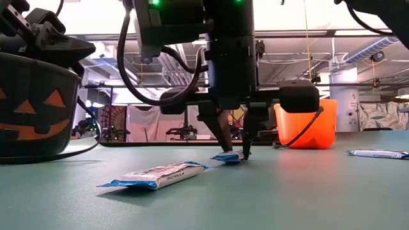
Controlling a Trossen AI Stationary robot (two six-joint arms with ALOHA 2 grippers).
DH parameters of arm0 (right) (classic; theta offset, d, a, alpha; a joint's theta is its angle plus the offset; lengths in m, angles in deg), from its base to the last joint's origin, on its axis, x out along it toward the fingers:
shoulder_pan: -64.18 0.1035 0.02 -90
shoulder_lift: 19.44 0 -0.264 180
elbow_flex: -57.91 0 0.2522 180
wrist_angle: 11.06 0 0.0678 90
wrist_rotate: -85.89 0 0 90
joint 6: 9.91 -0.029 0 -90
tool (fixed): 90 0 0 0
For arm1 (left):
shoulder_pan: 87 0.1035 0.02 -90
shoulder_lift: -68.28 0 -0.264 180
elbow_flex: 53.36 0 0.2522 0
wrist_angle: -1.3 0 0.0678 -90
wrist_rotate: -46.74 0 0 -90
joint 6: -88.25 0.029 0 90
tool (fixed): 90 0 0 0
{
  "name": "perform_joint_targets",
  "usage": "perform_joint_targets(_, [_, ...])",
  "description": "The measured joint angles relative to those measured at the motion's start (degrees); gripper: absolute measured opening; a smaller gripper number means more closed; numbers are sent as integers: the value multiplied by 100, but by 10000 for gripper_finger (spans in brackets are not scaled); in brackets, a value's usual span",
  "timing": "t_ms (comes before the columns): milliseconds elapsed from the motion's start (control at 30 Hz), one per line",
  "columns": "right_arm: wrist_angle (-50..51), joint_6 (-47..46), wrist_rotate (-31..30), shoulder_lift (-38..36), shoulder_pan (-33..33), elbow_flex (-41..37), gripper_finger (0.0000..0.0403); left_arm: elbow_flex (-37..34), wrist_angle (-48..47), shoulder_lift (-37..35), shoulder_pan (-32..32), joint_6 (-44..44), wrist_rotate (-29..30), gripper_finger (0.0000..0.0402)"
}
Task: Sort candy by brand, put in halloween buckets
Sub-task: Put the white chocolate into the orange bucket
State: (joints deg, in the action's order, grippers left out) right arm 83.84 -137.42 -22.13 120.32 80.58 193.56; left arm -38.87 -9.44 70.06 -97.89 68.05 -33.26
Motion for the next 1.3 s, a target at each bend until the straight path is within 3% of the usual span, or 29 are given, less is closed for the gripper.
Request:
perform_joint_targets(433, [866, 570, -138, -279, -229, 37, 62, 0, -1, 0, 1, 1, 0, 0])
perform_joint_targets(767, [882, 717, -801, -731, -344, 34, 18, 0, 18, 0, -1, -1, 0, 0])
perform_joint_targets(1300, [897, 1369, -554, -835, -560, -40, 9, 0, 36, 2, -1, -2, 0, 0])
